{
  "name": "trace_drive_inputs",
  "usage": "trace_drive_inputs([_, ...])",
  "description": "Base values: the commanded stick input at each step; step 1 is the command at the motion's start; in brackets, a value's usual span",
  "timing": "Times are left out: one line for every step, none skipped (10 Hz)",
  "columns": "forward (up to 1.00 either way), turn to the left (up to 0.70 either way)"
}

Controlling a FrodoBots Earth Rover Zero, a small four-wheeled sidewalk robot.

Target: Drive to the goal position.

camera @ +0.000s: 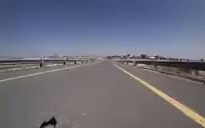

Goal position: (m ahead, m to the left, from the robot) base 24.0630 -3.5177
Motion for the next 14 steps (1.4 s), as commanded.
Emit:
trace_drive_inputs([1.00,0.00])
trace_drive_inputs([1.00,0.00])
trace_drive_inputs([1.00,0.00])
trace_drive_inputs([1.00,0.00])
trace_drive_inputs([1.00,0.00])
trace_drive_inputs([1.00,0.00])
trace_drive_inputs([1.00,0.00])
trace_drive_inputs([1.00,0.00])
trace_drive_inputs([1.00,0.00])
trace_drive_inputs([1.00,0.00])
trace_drive_inputs([1.00,0.00])
trace_drive_inputs([1.00,0.00])
trace_drive_inputs([1.00,0.00])
trace_drive_inputs([1.00,0.00])
